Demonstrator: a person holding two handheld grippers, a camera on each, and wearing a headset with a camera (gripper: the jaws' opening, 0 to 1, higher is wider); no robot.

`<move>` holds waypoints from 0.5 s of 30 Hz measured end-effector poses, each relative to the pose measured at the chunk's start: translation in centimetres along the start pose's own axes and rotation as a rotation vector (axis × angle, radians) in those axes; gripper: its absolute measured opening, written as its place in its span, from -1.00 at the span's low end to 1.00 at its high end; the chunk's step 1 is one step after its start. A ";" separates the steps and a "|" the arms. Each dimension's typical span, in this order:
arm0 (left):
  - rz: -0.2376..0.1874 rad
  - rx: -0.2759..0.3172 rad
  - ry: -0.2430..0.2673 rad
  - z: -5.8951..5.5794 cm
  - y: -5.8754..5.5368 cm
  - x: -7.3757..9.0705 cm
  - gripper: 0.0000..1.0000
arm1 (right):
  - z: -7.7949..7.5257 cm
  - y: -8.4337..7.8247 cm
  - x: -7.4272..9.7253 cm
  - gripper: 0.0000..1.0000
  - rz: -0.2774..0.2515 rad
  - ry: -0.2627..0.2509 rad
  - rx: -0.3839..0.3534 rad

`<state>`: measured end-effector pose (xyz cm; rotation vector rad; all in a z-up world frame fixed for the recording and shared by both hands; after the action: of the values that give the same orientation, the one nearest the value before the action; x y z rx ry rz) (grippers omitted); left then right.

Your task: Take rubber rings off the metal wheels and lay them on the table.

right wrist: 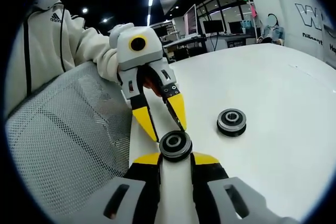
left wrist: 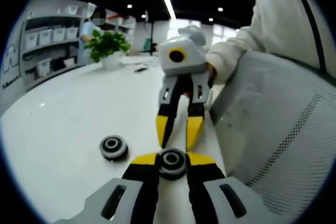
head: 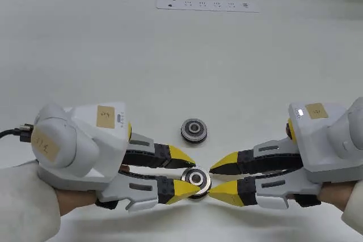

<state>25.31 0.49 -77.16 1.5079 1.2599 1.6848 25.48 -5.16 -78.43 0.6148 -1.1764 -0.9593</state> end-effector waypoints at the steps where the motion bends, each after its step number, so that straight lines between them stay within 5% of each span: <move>1: 0.002 0.000 0.003 0.0 -0.1 0.0 -0.58 | 0.0 0.0 0.0 -0.65 0.005 0.000 0.006; 15: 0.010 -0.046 0.024 0.2 -0.4 -0.4 -0.65 | 0.0 -0.3 -0.3 -0.68 0.027 -0.004 0.035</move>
<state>25.55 0.38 -77.65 1.4737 1.2200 1.7313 25.41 -5.04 -78.81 0.6240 -1.2040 -0.9189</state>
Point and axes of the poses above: the centre of the closed fingertips' face, and the gripper's own axes: x roughly backward along the fingers, z roughly to its left, y roughly out of its top, the point moved 3 cm from there along x, roughly backward along the fingers, and after that the axes turned 4 degrees about y, right-handed, at the moved point
